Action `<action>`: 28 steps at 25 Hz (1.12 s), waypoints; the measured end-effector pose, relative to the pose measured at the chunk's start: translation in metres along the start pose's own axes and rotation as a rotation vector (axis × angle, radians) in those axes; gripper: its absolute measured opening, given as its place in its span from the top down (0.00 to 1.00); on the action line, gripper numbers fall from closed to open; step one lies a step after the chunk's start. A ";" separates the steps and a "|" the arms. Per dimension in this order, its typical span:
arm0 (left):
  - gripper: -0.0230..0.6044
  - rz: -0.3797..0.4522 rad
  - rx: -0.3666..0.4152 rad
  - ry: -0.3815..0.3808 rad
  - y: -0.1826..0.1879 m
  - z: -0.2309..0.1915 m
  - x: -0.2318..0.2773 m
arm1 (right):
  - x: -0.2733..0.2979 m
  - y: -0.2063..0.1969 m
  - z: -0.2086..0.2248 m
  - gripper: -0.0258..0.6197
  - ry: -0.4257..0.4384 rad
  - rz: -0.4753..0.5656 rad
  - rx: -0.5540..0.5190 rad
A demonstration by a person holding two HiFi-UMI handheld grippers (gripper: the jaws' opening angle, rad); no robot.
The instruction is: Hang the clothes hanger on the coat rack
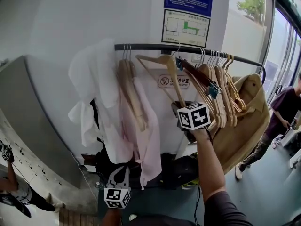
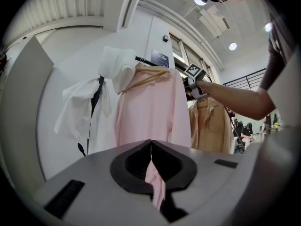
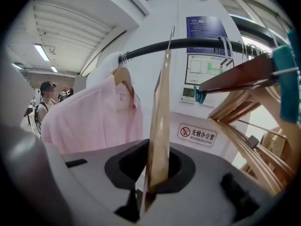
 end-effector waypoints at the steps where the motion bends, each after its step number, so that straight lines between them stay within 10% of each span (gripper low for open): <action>1: 0.95 0.002 -0.002 0.005 0.000 -0.002 -0.001 | 0.002 0.000 0.000 0.89 0.004 -0.005 0.000; 17: 0.95 0.015 -0.008 0.008 0.004 -0.007 -0.002 | 0.020 -0.009 -0.013 0.89 0.035 -0.009 -0.011; 28: 0.95 0.070 0.011 -0.005 0.031 -0.004 0.000 | -0.028 -0.012 0.005 0.69 -0.084 0.277 0.102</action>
Point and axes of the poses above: the fingertips, and each gripper's own axes: x forward along the fingers, z to its right, y out of its top, the point moved 2 cm from there along -x, backward along the fingers, and after that the axes turned 7 degrees about -z, right-handed, at the moved point
